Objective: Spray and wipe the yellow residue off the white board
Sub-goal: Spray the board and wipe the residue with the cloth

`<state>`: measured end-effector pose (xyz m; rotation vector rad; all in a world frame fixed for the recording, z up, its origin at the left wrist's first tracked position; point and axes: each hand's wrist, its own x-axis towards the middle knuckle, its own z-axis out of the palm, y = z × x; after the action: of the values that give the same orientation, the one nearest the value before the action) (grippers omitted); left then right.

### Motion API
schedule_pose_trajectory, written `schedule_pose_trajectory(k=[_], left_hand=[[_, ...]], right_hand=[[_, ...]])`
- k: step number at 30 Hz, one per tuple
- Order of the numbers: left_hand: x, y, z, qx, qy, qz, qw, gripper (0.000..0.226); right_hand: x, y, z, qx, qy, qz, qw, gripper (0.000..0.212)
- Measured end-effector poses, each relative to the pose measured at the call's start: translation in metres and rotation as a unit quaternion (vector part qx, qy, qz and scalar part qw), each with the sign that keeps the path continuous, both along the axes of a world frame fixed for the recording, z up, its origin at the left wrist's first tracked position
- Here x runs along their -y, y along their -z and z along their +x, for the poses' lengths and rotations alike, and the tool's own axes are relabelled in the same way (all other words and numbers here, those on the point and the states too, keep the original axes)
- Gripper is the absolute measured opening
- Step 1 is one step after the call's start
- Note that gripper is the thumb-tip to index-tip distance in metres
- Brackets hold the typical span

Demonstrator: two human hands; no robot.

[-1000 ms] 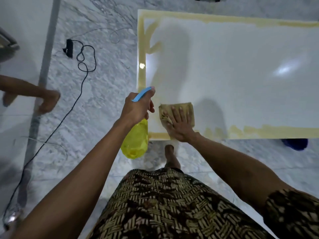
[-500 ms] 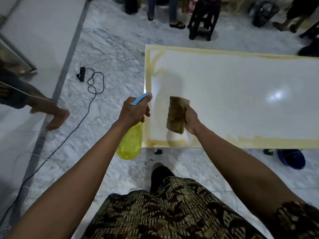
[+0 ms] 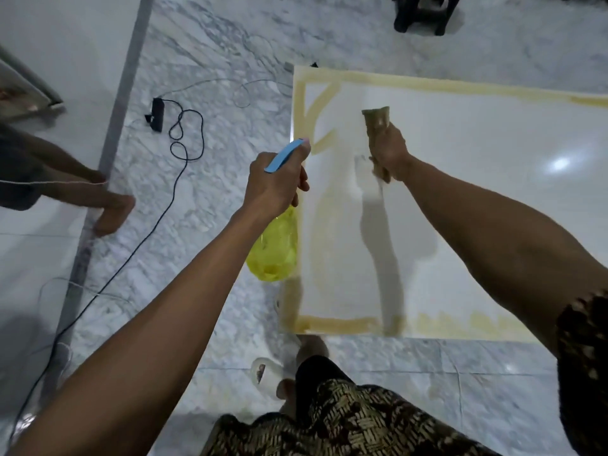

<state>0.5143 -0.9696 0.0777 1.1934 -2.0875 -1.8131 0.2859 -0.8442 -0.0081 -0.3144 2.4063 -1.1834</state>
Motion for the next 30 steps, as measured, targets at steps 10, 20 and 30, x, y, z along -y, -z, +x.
schedule_pose_trajectory(k=[10, 20, 30], left_hand=[[0.084, 0.059, -0.069, -0.003, -0.047, -0.002, 0.999, 0.065], [0.083, 0.063, -0.044, 0.047, -0.06, 0.006, 0.997, 0.064], [0.019, 0.036, 0.02, 0.014, -0.036, 0.012, 0.999, 0.053]], right_hand=[[0.167, 0.13, -0.124, -0.11, -0.172, 0.254, 0.945, 0.061], [0.112, 0.138, -0.049, -0.21, -0.269, 0.29, 0.894, 0.058], [0.0, 0.11, 0.106, -0.165, -0.297, 0.284, 0.897, 0.071]])
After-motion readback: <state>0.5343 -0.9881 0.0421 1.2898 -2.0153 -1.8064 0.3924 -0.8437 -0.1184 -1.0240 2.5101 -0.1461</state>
